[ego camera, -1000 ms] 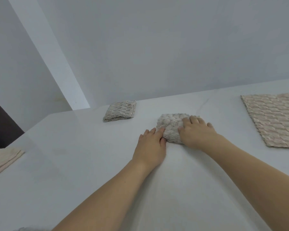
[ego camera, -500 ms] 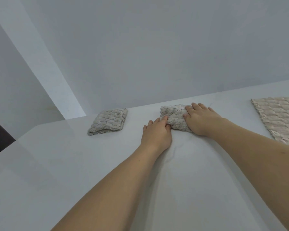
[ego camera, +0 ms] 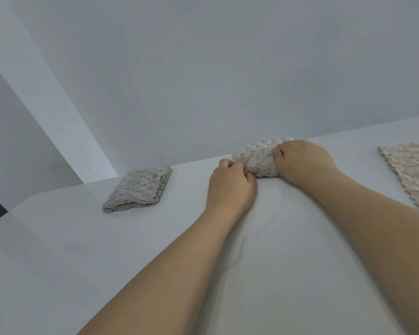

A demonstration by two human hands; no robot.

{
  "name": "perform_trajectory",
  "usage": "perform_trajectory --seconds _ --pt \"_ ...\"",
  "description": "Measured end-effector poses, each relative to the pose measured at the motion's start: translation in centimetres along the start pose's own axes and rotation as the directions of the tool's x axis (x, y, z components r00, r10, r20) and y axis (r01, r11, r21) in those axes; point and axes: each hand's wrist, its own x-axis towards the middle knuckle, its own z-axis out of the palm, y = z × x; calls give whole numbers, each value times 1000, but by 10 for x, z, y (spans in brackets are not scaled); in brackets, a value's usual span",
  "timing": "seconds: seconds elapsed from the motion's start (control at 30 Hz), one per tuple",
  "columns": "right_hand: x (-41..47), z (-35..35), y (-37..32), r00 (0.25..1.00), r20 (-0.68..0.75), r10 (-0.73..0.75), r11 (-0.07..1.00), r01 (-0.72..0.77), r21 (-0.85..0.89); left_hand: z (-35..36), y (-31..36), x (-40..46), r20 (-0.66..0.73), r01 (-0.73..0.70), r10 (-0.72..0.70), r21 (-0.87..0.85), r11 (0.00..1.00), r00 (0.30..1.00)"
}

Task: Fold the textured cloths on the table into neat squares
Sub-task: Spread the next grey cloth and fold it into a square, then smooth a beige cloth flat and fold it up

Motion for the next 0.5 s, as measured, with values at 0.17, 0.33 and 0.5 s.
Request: perform_trajectory --seconds 0.17,0.33,0.5 --pt "6 9 8 993 100 -63 997 58 58 3 2 7 67 -99 99 -4 995 993" --pt "6 10 7 992 112 -58 998 56 24 5 0 10 209 -72 61 45 996 976" --pt "6 11 6 993 110 -49 999 49 6 7 -2 12 214 -70 52 74 995 975"
